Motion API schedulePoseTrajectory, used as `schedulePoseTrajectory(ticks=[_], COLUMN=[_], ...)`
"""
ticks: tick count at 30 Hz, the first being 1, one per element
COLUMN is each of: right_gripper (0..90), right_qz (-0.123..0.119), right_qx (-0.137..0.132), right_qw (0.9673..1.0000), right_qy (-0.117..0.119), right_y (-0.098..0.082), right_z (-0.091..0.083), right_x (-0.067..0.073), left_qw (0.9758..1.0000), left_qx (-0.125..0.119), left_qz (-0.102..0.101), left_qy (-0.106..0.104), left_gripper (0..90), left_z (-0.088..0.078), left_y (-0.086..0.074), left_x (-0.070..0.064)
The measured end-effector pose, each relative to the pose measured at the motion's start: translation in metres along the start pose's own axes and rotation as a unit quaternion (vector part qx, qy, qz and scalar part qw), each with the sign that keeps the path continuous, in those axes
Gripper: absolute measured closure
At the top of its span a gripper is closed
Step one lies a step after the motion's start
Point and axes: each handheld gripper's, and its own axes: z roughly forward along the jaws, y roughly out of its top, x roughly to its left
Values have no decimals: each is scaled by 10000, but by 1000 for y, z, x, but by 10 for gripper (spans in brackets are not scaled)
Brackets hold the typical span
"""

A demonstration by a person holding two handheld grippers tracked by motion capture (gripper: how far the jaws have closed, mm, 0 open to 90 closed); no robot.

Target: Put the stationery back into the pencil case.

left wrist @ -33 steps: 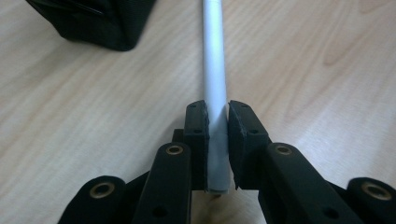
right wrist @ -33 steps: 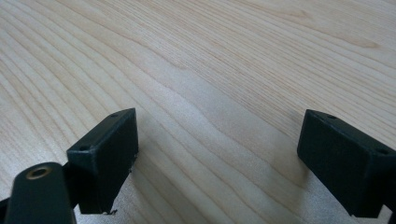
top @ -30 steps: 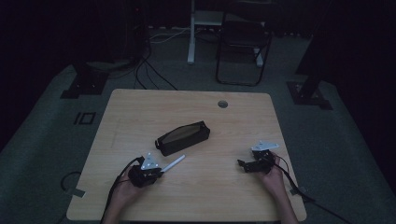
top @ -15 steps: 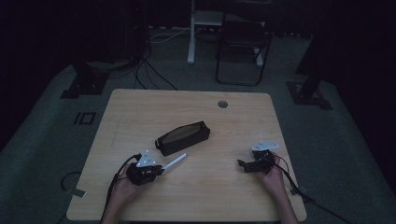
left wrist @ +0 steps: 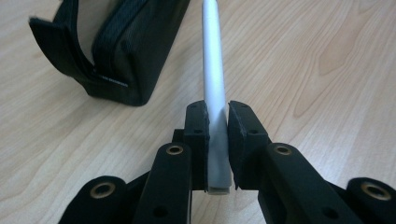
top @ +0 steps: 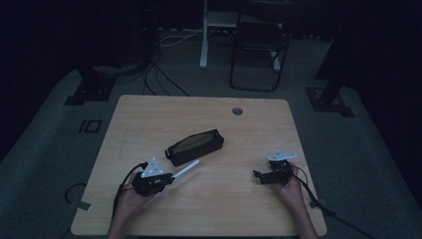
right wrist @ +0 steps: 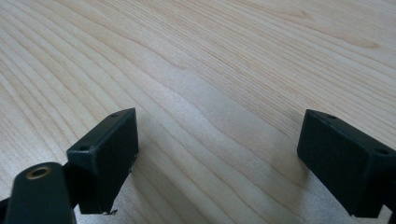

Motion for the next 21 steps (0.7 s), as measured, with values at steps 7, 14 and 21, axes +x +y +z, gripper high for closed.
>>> schedulePoseTrajectory(ticks=[7,14,21], right_gripper=[126,126,126], right_qz=[2,3,1], right_qx=[0,1,0], right_qw=[10000,10000,10000], right_qy=[0,1,1], right_y=[0,0,0], right_z=[0,0,0], right_x=[0,0,0], left_qw=[9998,9996,9993], left_qx=[-138,-185,-248], left_qz=[86,178,265], left_qy=[74,113,105], left_gripper=[791,791,791], left_z=[-10,-18,-26], left_y=[7,13,21], left_x=[-1,-1,1])
